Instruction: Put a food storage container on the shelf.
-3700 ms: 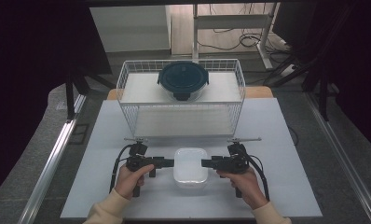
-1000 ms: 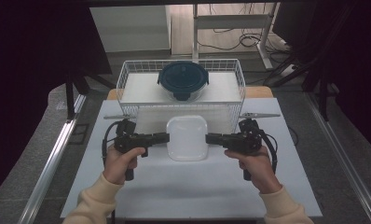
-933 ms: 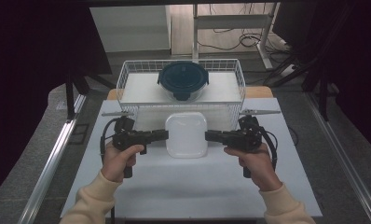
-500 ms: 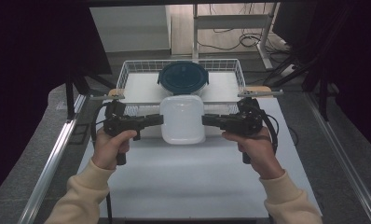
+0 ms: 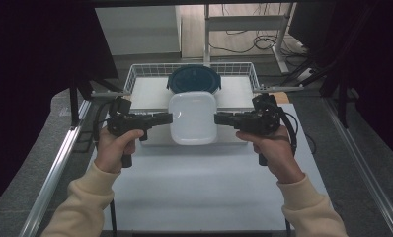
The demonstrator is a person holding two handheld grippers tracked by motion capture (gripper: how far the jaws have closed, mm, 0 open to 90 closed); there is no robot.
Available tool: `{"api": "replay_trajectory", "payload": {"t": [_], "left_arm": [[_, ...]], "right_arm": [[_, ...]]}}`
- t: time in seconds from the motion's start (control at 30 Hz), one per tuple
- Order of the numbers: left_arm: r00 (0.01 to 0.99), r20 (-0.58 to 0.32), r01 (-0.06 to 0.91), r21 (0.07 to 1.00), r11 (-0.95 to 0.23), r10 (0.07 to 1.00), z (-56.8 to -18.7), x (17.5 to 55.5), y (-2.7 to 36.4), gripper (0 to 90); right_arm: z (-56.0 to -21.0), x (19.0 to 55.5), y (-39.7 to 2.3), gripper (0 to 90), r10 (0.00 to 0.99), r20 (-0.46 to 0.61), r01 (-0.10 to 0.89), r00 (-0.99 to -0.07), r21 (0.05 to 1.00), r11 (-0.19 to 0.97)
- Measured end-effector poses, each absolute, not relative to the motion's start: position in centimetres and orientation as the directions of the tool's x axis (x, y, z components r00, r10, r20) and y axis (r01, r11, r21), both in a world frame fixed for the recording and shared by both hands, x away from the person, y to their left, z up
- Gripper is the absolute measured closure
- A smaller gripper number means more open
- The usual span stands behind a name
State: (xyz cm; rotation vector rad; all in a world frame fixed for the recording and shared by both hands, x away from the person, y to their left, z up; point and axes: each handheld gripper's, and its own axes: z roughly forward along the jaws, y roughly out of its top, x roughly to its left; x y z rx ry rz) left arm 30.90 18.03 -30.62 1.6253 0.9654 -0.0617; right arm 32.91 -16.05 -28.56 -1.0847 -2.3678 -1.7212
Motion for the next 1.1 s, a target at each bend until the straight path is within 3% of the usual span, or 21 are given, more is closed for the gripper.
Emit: {"api": "replay_trajectory", "payload": {"t": [0.33, 0.67, 1.1], "left_arm": [[0.674, -0.478, 0.568, 0.823, 0.019, 0.563, -26.8, 31.9, 18.4, 79.2], [0.664, -0.48, 0.575, 0.818, 0.018, 0.573, -23.7, 34.7, 18.9, 79.2], [0.642, -0.5, 0.604, 0.797, 0.018, 0.581, -23.4, 37.8, 18.4, 79.1]], "right_arm": [[-25.4, 33.6, -15.7, 80.0, 0.513, 0.364, 0.494, -0.777, 0.858, 0.141], [-22.3, 36.6, -15.1, 80.0, 0.509, 0.372, 0.498, -0.776, 0.857, 0.133], [-22.0, 39.7, -15.3, 79.8, 0.52, 0.414, 0.539, -0.747, 0.835, 0.109]]}}
